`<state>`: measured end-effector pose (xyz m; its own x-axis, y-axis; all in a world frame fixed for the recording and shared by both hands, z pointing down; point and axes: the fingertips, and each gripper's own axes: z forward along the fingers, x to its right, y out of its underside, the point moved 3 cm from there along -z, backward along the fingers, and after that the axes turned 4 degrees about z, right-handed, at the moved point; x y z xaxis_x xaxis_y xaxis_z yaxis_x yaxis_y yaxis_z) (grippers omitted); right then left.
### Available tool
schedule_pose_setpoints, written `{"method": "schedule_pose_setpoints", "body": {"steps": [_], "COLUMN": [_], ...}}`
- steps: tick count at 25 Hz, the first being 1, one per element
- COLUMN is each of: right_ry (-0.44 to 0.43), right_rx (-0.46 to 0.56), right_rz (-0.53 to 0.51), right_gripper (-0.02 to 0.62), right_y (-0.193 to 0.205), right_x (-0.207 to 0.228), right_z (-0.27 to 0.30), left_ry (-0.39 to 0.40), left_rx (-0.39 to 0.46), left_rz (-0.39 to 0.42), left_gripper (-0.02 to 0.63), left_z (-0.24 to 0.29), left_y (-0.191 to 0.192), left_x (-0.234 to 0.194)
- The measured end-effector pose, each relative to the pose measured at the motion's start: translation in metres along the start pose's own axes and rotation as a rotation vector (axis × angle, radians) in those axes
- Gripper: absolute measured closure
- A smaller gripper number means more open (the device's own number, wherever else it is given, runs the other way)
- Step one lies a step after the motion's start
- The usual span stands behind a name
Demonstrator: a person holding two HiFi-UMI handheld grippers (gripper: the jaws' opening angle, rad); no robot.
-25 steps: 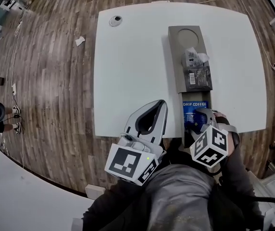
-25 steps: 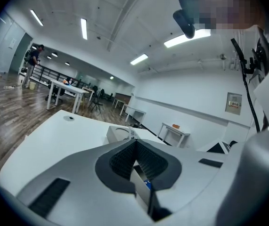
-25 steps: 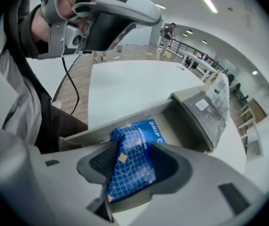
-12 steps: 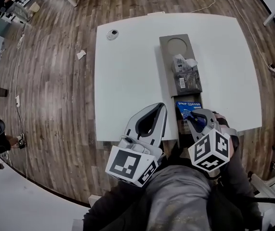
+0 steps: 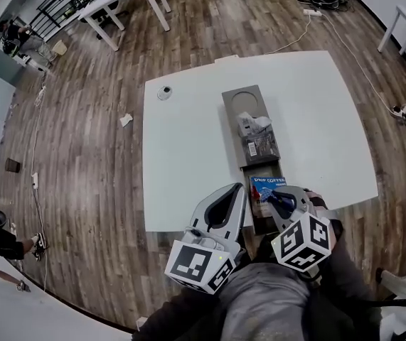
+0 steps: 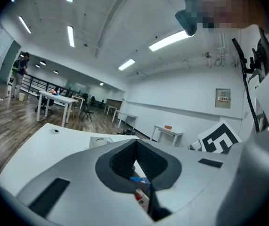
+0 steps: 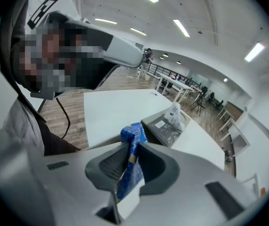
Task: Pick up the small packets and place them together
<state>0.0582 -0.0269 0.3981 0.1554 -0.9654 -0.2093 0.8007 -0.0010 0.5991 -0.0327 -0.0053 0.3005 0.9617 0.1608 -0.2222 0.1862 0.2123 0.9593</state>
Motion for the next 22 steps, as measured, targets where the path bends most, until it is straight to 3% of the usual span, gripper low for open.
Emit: {"method": "schedule_pose_setpoints", "body": {"steps": [14,22], "right_ry": [0.114,0.205], "right_rx": [0.130,0.150], "right_rz": [-0.012,-0.007], "right_gripper": [0.529,0.529], "right_y": [-0.072,-0.112], "right_x": [0.083,0.135], "right_z": [-0.003,0.029], "left_ry": [-0.025,-0.075], "left_rx": [0.033,-0.014], "left_rz": [0.007,-0.055], "left_gripper": [0.603,0.603], "left_z": [0.042,0.050], "left_y": [-0.028,-0.018], "left_x": [-0.041,-0.085]}}
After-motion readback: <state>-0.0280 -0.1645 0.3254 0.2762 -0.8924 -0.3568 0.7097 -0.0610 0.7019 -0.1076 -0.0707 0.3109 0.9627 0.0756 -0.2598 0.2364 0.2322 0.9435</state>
